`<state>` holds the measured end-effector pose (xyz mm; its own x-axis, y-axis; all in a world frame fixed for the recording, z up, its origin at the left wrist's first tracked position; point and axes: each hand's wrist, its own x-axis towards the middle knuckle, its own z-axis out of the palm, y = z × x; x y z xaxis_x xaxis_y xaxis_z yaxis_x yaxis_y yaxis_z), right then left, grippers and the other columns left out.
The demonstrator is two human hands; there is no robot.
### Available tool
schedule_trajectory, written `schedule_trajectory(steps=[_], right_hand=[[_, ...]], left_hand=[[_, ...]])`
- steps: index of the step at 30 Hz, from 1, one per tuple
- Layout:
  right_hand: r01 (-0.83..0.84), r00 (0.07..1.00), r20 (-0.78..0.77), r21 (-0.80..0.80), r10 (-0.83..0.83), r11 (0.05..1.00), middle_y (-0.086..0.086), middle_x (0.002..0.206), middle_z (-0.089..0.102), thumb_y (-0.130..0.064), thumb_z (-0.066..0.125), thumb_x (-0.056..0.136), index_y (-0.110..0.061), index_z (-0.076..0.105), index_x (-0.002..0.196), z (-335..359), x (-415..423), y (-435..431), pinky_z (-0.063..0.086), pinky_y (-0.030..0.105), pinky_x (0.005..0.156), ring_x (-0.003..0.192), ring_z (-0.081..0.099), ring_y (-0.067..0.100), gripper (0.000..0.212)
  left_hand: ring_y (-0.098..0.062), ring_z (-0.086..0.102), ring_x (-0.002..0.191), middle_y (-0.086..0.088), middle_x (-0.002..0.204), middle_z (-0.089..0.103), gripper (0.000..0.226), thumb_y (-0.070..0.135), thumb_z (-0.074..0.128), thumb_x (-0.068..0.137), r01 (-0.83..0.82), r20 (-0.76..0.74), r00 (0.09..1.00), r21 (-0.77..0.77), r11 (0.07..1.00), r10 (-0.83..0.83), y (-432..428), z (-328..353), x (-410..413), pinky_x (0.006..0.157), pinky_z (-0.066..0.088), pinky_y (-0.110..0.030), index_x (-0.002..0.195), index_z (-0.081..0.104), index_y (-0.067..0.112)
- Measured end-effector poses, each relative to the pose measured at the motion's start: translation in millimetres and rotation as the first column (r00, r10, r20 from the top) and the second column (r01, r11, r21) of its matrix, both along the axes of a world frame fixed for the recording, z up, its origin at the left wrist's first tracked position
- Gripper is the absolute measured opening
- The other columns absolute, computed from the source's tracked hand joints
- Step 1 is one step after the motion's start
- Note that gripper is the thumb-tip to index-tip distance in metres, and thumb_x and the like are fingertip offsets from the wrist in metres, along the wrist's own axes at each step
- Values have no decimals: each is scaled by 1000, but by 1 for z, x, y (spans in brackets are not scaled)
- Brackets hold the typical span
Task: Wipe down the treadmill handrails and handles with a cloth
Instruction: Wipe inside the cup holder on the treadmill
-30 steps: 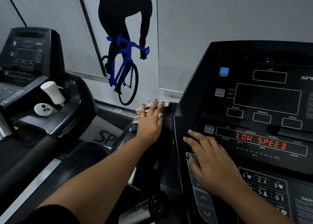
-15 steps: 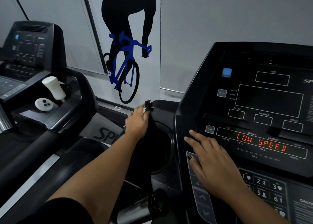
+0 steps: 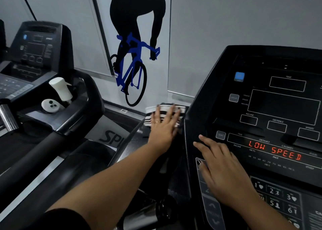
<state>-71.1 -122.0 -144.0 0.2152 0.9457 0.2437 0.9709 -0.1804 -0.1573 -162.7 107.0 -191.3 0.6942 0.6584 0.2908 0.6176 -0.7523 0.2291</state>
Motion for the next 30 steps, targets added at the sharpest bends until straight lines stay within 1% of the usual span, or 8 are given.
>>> schedule_trajectory(steps=[3, 7, 11, 13, 15, 19, 24, 30], right_hand=[[1, 1000, -1, -5, -1, 1000, -20, 156, 19, -46, 22, 94, -36, 30, 147, -1, 1, 0, 40, 31, 102, 132, 31, 6, 55], [8, 1000, -8, 1, -8, 1000, -18, 155, 22, -45, 24, 94, -35, 32, 146, -1, 1, -2, 41, 31, 100, 130, 35, 6, 53], [2, 1000, 2, 4, -2, 1000, -18, 155, 24, -43, 26, 94, -33, 35, 145, 0, 1, -2, 41, 30, 100, 130, 36, 6, 53], [-3, 1000, 4, 9, 3, 1000, -18, 154, 24, -43, 25, 93, -33, 35, 145, 0, 1, -1, 40, 30, 101, 130, 35, 6, 53], [-10, 1000, -3, 14, 10, 1000, -20, 154, 22, -43, 25, 93, -34, 34, 145, 0, 1, 0, 39, 30, 102, 131, 34, 5, 54], [-21, 1000, 5, 29, 21, 999, -19, 154, 22, -42, 26, 93, -33, 35, 145, 2, 1, -1, 41, 31, 101, 129, 35, 6, 54], [-20, 999, 31, 16, 19, 1000, -14, 156, 24, -41, 27, 95, -30, 35, 146, -1, 1, -4, 45, 33, 97, 125, 40, 9, 53], [-35, 998, 56, -1, 35, 999, -10, 156, 26, -41, 28, 94, -27, 36, 147, -2, 1, -7, 46, 32, 96, 124, 43, 12, 55]], left_hand=[[-37, -26, 145, 14, 161, -21, 68, 28, 32, 101, 109, -104, 990, 130, 985, -96, 1, -4, 2, 117, -7, -61, 156, -7, 32], [-34, -29, 145, 14, 161, -23, 89, 11, 34, 83, 237, -236, 954, 216, 947, -185, 22, -5, -30, 118, -14, -54, 154, -13, 37], [-24, 0, 152, 9, 164, -7, 67, 32, 31, 98, 134, -58, 990, 52, 990, -131, 45, -8, -55, 120, 13, -55, 155, -4, 39], [-20, 7, 152, 5, 165, -3, 63, 43, 21, 97, 126, -49, 991, -7, 992, -127, 49, -11, -60, 118, 20, -50, 153, -8, 41], [-23, 8, 151, 11, 164, -9, 67, 50, 18, 92, 73, -66, 995, -101, 992, -80, 48, -13, -63, 117, 22, -52, 150, -15, 48], [-37, -1, 150, 17, 160, -23, 68, 46, 29, 98, -38, -141, 990, -186, 982, 12, 32, -19, -78, 118, 13, -60, 148, -16, 52], [-33, -19, 148, 21, 158, -21, 59, 42, 30, 103, -34, -281, 959, -238, 971, -35, -5, -15, -123, 119, -4, -55, 151, -4, 50], [-22, -35, 143, 30, 155, -22, 62, 67, 3, 85, 65, -327, 932, -279, 958, -158, -55, -22, -186, 119, -13, -50, 145, -6, 58]])
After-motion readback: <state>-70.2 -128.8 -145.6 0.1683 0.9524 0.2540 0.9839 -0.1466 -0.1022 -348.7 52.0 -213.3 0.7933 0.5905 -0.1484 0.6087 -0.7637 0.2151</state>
